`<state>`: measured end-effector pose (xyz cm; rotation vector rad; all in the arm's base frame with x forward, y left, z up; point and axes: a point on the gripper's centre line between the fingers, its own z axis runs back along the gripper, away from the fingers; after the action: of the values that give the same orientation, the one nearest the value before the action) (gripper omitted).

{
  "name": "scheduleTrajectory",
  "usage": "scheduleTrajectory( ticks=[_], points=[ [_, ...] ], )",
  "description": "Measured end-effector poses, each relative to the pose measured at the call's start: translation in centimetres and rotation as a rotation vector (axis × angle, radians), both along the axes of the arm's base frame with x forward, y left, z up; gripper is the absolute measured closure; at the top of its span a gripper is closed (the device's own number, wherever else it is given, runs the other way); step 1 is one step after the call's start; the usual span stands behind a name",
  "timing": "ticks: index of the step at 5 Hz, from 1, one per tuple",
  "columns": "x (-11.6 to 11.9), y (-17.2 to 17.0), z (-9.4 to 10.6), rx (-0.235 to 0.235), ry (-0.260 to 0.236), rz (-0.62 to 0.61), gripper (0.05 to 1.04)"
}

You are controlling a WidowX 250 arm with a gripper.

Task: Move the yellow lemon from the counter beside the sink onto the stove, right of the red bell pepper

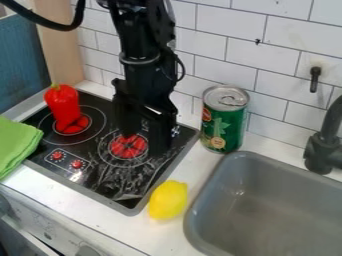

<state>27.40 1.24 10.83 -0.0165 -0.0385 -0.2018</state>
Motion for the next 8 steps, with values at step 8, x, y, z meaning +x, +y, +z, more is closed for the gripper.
scheduleTrajectory(
  ticks=[8],
  points=[
    [-0.4,-4.5,-4.8,-0.04,0.011,-0.008,0.083]
  ],
)
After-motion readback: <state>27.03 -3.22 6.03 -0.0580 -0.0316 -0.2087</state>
